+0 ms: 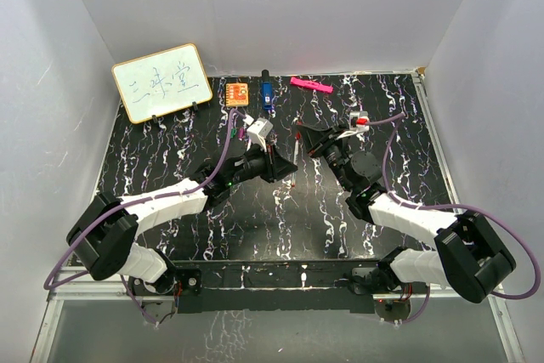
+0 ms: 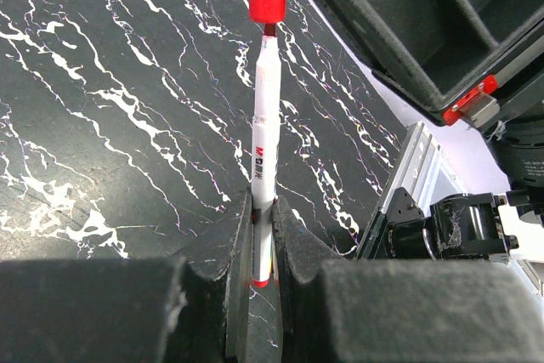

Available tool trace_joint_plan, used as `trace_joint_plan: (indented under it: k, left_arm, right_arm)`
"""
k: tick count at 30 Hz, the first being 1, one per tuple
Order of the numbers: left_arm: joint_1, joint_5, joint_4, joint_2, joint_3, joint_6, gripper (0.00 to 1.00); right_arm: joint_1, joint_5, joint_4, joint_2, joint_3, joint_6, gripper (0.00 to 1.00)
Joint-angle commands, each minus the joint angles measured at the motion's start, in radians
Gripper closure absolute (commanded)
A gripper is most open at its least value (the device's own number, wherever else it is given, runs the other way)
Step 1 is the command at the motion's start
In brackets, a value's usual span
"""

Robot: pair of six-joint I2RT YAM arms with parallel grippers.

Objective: Insert the pens into the pen caps

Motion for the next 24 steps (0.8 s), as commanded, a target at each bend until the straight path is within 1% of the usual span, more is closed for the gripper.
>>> trace_joint_plan:
  k: [1, 13, 23, 24]
  left_arm:
    - [-0.005, -0.004, 0.024, -0.016, 0.024, 0.003, 1.00]
    - [-0.004, -0.018, 0.039, -0.002, 0.027, -0.008, 1.00]
    - [-0.004, -0.109, 0.081, -0.044, 0.012, -0.005, 1.00]
    - [-0.003, -0.116, 0.092, -0.071, 0.009, -0.005, 1.00]
  right_arm:
    - [0.008, -0.015, 0.046, -0.003, -0.009, 0.007, 1.00]
    - [0.014, -0.051, 0.046, 0.000, -0.023, 0.035, 1.00]
    - [0.017, -0.076, 0.016, -0.016, -0.040, 0.031, 1.00]
    - [0.018, -0.085, 0.015, -0.016, -0.041, 0.031, 1.00]
